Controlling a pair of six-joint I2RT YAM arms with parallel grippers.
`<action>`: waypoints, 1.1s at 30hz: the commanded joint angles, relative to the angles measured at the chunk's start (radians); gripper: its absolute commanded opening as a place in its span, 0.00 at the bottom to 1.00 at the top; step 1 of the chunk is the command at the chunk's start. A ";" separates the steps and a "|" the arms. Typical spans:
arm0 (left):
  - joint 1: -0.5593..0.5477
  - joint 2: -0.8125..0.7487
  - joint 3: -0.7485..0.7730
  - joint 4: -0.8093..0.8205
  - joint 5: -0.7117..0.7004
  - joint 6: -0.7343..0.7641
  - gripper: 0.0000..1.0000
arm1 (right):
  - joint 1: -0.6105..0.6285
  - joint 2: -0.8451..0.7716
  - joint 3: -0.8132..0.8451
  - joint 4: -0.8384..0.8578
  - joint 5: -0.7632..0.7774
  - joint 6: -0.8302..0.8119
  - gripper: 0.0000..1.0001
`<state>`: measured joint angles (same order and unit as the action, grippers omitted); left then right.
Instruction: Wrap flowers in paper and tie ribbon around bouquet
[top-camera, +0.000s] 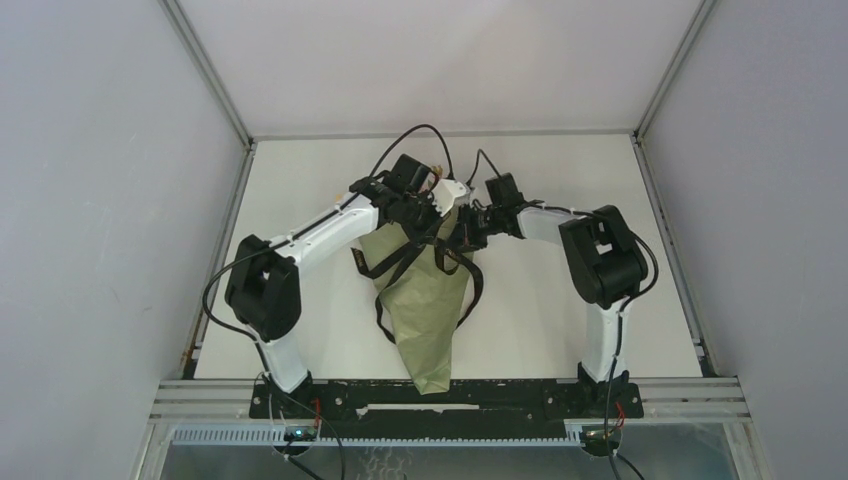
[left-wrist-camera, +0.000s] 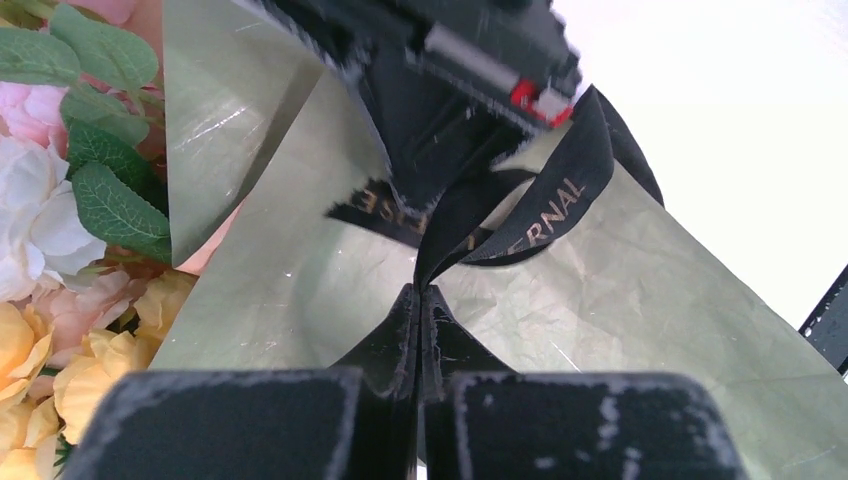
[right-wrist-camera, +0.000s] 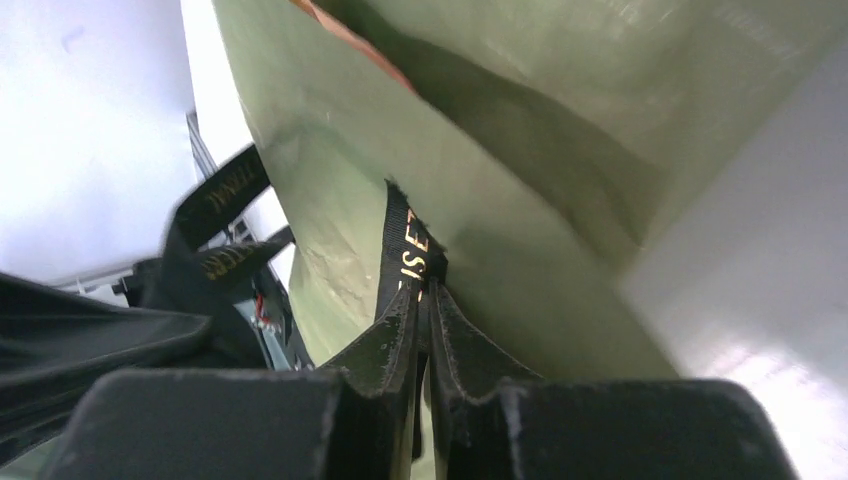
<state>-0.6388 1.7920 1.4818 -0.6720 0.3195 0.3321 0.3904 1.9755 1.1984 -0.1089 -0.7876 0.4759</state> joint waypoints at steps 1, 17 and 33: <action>-0.004 -0.035 0.085 -0.003 0.042 -0.001 0.00 | 0.041 0.045 0.027 -0.045 -0.093 -0.056 0.13; -0.003 0.111 0.069 0.044 -0.018 -0.028 0.00 | -0.032 -0.020 0.026 -0.189 -0.014 -0.094 0.17; -0.004 0.185 0.047 0.072 -0.050 -0.039 0.00 | -0.118 -0.272 -0.086 -0.155 0.419 0.067 0.37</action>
<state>-0.6388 1.9724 1.5337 -0.6338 0.2794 0.3130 0.2703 1.8870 1.1625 -0.3313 -0.5350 0.4927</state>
